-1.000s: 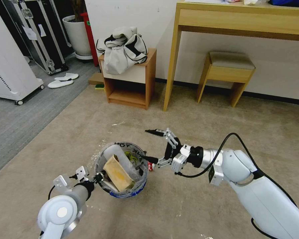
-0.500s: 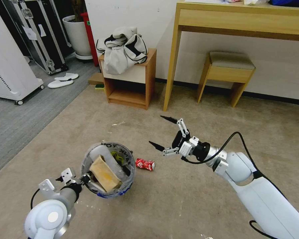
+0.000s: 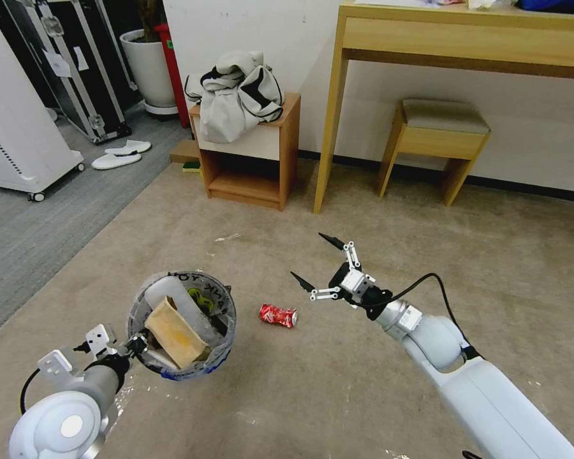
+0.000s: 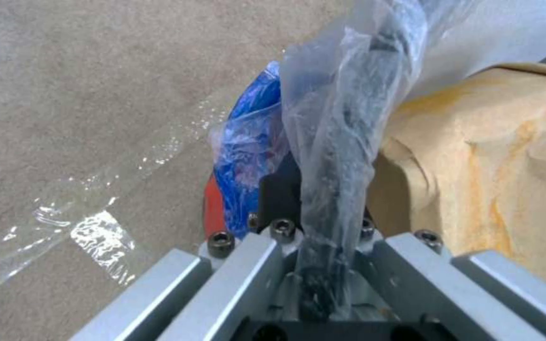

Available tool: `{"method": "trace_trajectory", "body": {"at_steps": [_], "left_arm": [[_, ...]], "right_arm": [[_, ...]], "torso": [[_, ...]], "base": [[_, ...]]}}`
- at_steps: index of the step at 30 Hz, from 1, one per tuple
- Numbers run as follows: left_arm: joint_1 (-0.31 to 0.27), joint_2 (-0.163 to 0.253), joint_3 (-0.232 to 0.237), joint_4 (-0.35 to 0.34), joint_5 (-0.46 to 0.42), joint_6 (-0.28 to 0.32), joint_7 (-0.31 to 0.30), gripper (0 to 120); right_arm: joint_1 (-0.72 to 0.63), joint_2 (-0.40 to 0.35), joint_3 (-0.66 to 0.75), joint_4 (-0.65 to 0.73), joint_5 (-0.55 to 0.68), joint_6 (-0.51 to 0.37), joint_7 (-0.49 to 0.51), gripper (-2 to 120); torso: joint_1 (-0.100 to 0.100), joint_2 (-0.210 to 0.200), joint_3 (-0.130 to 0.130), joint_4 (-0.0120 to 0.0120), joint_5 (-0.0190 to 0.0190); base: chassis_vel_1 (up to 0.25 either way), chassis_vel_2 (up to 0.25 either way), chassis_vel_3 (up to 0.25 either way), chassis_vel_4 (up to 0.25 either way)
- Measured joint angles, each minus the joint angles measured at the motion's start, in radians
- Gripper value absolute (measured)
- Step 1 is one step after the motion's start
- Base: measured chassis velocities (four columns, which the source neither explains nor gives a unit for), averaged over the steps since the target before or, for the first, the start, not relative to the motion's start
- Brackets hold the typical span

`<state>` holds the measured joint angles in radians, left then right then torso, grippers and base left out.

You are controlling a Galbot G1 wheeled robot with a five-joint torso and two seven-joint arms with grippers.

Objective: Pick up the trash bin and place the garbage on the floor into it.

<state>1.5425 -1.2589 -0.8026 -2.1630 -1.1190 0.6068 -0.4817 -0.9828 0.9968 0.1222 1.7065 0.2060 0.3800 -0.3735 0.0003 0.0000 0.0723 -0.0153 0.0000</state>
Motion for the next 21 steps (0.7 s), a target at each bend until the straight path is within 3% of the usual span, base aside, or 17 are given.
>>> {"method": "trace_trajectory", "body": {"at_steps": [8, 21], "left_arm": [[-0.003, 0.011, -0.001, 0.009, 0.008, 0.009, 0.006, 0], [-0.036, -0.004, 0.029, 0.020, 0.023, 0.013, 0.007, 0]], "right_arm": [[0.061, -0.004, -0.050, -0.097, 0.092, -0.084, -0.014, 100], [0.064, 0.016, -0.065, -0.151, 0.057, -0.080, -0.030, 100]], "torso": [[0.000, 0.000, 0.000, 0.0002, -0.0001], [0.000, 0.000, 0.000, -0.0002, -0.0001]], "base": [[0.000, 0.000, 0.000, 0.000], [0.000, 0.000, 0.000, 0.000]]}}
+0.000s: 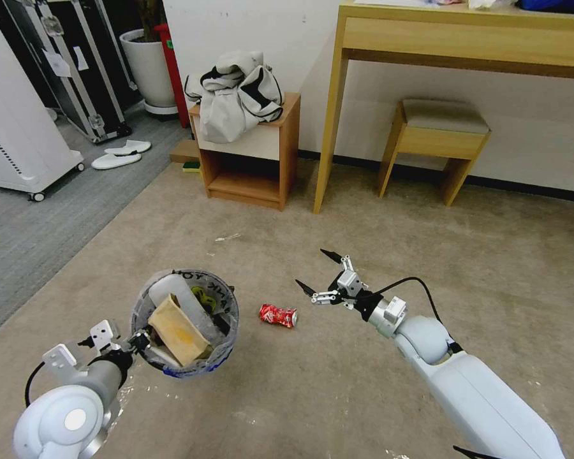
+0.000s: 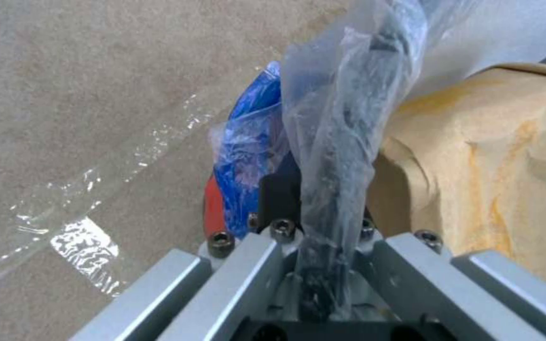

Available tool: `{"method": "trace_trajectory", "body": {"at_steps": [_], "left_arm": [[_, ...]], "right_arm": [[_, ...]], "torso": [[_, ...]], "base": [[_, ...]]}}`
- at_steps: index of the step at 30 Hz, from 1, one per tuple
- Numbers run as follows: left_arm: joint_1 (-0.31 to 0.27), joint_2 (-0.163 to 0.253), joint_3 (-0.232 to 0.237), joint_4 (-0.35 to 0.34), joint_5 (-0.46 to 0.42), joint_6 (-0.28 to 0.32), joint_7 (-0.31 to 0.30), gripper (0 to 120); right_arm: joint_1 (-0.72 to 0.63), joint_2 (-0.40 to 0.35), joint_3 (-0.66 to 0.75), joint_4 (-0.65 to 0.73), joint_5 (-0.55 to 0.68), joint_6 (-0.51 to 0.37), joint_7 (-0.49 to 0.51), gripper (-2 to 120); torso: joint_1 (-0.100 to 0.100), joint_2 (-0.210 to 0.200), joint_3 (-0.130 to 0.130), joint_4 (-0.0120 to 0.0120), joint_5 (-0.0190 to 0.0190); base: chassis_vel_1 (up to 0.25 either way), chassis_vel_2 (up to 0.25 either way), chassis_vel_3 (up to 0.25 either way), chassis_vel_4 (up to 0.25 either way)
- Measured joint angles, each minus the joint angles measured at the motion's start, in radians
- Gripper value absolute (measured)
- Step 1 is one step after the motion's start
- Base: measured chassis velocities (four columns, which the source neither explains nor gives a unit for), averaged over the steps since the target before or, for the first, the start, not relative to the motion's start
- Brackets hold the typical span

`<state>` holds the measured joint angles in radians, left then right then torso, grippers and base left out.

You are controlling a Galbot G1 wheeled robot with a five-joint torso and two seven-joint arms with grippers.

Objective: Pick up the trash bin and place the garbage on the floor into it.

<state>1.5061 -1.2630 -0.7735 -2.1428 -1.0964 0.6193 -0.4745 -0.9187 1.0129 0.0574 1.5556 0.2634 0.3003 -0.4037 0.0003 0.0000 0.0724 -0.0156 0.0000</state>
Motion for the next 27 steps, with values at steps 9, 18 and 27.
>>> {"method": "trace_trajectory", "body": {"at_steps": [9, 18, 27], "left_arm": [[-0.012, 0.002, 0.007, 0.012, 0.006, -0.009, 0.003, 0], [-0.017, 0.003, 0.014, 0.021, 0.017, -0.013, 0.003, 0], [-0.020, -0.001, 0.016, 0.028, 0.037, -0.017, 0.003, 0]], "right_arm": [[0.003, 0.023, 0.008, -0.022, -0.012, 0.006, -0.050, 100], [-0.006, 0.013, 0.007, -0.012, -0.003, 0.017, -0.037, 100], [-0.014, 0.004, 0.000, -0.009, 0.007, 0.053, -0.035, 100]], "torso": [[0.000, 0.000, 0.000, 0.0002, 0.0001], [0.000, 0.000, 0.000, 0.0000, 0.0001], [0.000, 0.000, 0.000, 0.0001, 0.0000]], "base": [[-0.011, 0.009, 0.018, -0.012], [-0.145, 0.125, 0.138, -0.130], [-0.230, 0.231, 0.220, -0.212]]}}
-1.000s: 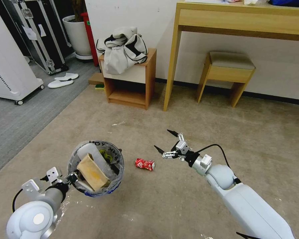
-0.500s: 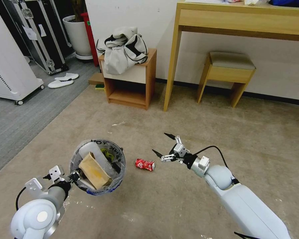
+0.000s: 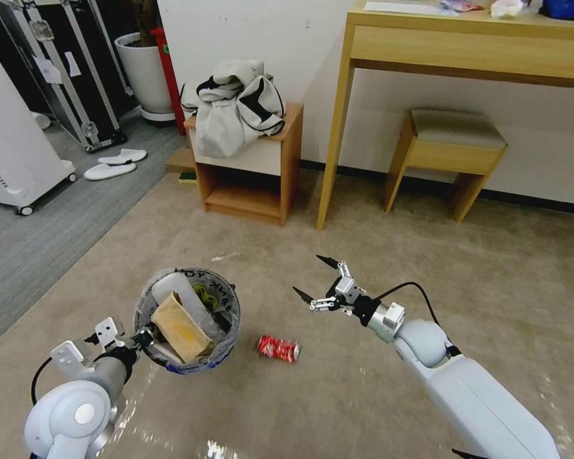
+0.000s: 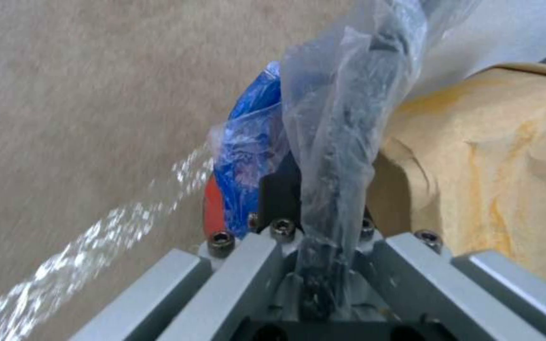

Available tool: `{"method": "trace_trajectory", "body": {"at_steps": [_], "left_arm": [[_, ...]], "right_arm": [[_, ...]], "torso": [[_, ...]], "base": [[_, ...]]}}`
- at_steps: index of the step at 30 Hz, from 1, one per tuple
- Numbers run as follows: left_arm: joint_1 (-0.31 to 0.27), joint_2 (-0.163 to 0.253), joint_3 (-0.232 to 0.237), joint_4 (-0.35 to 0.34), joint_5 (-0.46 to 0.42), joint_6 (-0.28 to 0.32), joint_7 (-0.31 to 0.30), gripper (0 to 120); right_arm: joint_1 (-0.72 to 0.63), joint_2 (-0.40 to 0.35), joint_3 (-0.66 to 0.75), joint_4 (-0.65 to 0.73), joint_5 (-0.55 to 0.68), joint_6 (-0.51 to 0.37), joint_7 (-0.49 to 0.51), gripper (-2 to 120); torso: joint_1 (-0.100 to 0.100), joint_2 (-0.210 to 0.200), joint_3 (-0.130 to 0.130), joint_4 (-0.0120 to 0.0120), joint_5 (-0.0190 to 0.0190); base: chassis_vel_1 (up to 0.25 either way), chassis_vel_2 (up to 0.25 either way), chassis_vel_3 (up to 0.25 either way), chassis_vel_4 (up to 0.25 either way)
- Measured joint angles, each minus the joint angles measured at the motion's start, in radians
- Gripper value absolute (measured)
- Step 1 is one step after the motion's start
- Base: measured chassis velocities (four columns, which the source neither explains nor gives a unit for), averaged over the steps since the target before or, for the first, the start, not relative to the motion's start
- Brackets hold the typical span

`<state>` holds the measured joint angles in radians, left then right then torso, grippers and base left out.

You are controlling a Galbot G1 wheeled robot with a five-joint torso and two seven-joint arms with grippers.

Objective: Pick up the trash bin and place the garbage on the floor into it.

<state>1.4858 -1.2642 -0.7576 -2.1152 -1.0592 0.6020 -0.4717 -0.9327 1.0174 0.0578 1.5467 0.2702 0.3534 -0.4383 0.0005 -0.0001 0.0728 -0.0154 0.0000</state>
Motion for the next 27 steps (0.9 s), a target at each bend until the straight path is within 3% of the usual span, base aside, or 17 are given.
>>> {"method": "trace_trajectory", "body": {"at_steps": [12, 27], "left_arm": [[-0.011, 0.006, -0.019, 0.022, 0.036, -0.001, 0.010, 0], [-0.010, 0.004, -0.044, 0.040, 0.057, -0.010, 0.037, 0]], "right_arm": [[-0.014, -0.058, -0.050, 0.019, 0.038, -0.073, -0.061, 100], [0.013, -0.170, -0.241, 0.082, 0.244, -0.229, -0.034, 100]], "torso": [[0.000, 0.000, -0.001, -0.0003, 0.0000], [0.000, 0.000, -0.001, -0.0001, -0.0001]], "base": [[-0.009, 0.017, 0.008, -0.006], [0.000, 0.000, 0.000, 0.000]]}}
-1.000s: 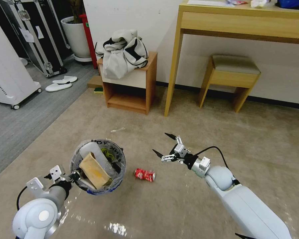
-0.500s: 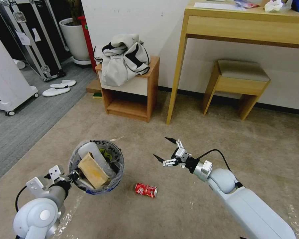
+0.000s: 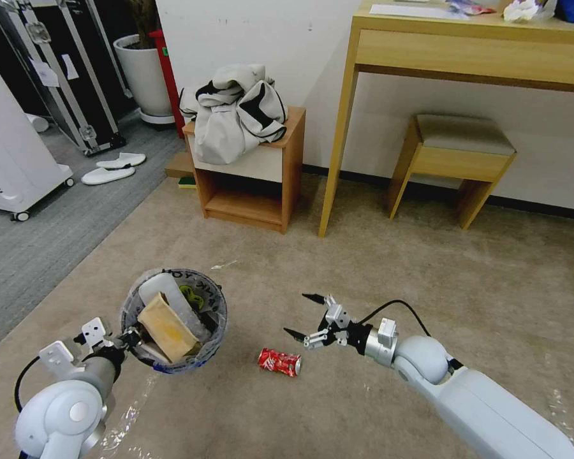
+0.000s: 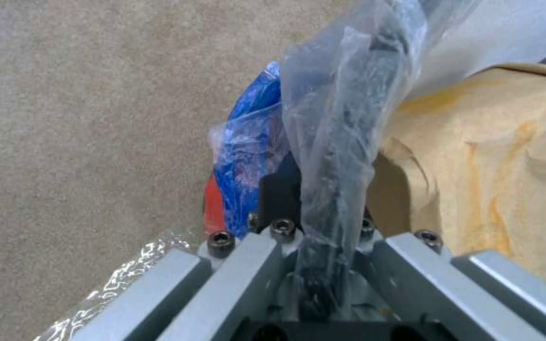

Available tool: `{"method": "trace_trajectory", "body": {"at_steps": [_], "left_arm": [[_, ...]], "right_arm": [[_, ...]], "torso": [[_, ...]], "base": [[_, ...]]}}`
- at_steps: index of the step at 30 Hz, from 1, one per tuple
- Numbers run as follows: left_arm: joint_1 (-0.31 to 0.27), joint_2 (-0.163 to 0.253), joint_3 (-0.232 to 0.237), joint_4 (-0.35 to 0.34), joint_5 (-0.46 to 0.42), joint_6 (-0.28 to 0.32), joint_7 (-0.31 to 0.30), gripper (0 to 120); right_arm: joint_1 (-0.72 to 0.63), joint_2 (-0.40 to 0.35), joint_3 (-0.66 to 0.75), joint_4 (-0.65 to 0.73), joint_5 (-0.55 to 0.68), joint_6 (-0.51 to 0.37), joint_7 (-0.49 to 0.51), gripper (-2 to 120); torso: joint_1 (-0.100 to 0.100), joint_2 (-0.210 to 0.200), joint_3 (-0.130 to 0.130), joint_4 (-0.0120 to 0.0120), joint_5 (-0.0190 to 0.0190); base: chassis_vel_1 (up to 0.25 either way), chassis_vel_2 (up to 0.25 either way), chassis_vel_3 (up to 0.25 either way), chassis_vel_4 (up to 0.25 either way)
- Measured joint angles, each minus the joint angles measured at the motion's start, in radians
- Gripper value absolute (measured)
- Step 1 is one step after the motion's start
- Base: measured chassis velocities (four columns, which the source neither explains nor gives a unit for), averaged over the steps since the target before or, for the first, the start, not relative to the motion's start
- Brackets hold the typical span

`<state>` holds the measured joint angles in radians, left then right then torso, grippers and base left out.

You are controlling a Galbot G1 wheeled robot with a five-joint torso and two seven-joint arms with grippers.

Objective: Pick up the trash bin and place the garbage on the floor into it.

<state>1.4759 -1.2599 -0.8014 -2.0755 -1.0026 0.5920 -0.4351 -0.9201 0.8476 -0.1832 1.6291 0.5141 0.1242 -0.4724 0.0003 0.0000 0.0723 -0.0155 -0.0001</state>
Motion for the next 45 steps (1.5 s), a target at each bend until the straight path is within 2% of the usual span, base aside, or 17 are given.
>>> {"method": "trace_trajectory", "body": {"at_steps": [2, 4, 12, 22, 34, 43, 45], "left_arm": [[-0.004, -0.003, 0.000, 0.001, 0.000, 0.000, 0.002, 0], [-0.012, -0.009, -0.001, 0.005, 0.000, -0.004, 0.004, 0], [-0.014, -0.014, -0.004, 0.010, -0.001, -0.007, 0.007, 0], [-0.021, -0.016, 0.012, 0.021, 0.002, -0.012, 0.010, 0], [-0.038, -0.007, 0.023, 0.047, 0.001, -0.016, 0.019, 0], [-0.041, -0.010, 0.015, 0.071, 0.001, -0.028, 0.036, 0], [-0.042, -0.013, 0.014, 0.074, 0.001, -0.030, 0.042, 0]], "right_arm": [[0.005, -0.003, -0.017, -0.001, 0.018, -0.014, 0.014, 100], [0.025, -0.014, -0.072, -0.007, 0.110, -0.107, 0.070, 100], [0.015, -0.041, -0.099, -0.001, 0.206, -0.198, 0.121, 100], [-0.022, -0.027, -0.091, -0.034, 0.220, -0.208, 0.140, 100], [0.021, 0.007, -0.137, -0.102, 0.184, -0.222, 0.145, 100], [0.133, 0.017, -0.223, -0.128, 0.142, -0.258, 0.095, 100], [0.192, 0.021, -0.266, -0.146, 0.132, -0.272, 0.070, 100]], "torso": [[0.000, 0.000, 0.000, 0.0000, 0.0001], [0.000, 0.000, 0.000, 0.0001, 0.0001], [0.000, 0.000, 0.000, 0.0000, 0.0001], [0.000, 0.000, 0.000, 0.0000, 0.0002], [0.000, 0.000, 0.000, 0.0000, 0.0001], [0.000, 0.000, 0.000, 0.0000, 0.0001], [0.000, 0.000, 0.000, 0.0002, 0.0000]], "base": [[0.000, 0.000, 0.000, 0.000], [0.000, 0.000, 0.000, 0.000], [0.000, 0.000, 0.000, 0.000], [0.000, 0.000, 0.000, 0.000], [0.000, 0.000, 0.000, 0.000], [0.000, 0.000, 0.000, 0.000], [0.000, 0.000, 0.000, 0.000]]}}
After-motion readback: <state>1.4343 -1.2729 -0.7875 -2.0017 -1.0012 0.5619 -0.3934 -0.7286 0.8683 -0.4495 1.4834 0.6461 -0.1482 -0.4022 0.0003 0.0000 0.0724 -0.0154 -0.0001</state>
